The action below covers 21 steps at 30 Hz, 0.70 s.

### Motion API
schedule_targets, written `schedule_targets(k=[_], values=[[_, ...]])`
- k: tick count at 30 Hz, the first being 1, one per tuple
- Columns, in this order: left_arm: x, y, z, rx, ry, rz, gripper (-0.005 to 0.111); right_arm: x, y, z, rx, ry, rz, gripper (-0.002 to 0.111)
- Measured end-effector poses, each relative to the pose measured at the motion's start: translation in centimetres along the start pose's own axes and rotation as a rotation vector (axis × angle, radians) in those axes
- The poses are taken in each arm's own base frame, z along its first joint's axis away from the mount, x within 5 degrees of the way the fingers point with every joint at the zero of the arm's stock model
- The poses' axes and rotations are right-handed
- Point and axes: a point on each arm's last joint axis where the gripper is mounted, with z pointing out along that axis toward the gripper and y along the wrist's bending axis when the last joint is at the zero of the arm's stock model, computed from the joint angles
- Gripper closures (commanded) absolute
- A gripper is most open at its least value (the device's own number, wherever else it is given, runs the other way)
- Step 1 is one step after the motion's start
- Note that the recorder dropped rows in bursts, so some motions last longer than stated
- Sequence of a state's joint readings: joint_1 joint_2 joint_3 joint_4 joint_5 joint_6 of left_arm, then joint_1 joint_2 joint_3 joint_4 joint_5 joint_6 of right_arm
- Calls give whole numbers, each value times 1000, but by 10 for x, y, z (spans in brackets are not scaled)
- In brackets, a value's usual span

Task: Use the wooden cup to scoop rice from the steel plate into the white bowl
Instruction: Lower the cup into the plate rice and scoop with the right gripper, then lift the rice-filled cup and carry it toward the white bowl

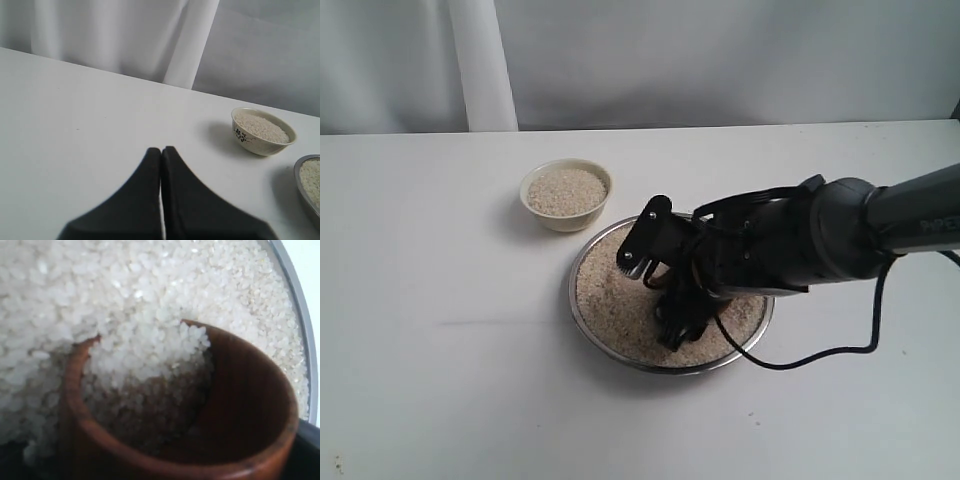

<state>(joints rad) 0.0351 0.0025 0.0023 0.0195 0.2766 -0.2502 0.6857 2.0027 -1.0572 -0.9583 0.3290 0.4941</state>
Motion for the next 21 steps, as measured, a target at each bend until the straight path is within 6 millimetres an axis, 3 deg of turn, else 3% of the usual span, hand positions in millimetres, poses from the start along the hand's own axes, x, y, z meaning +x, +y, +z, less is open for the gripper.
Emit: schedule_targets(k=[9,21], values=[[0,0,0,0,0,0,107,2,-4,-15,25,-53,113,108],[0,0,0,0,-2,0,107,-20,-32,-62,148,-278,257,108]])
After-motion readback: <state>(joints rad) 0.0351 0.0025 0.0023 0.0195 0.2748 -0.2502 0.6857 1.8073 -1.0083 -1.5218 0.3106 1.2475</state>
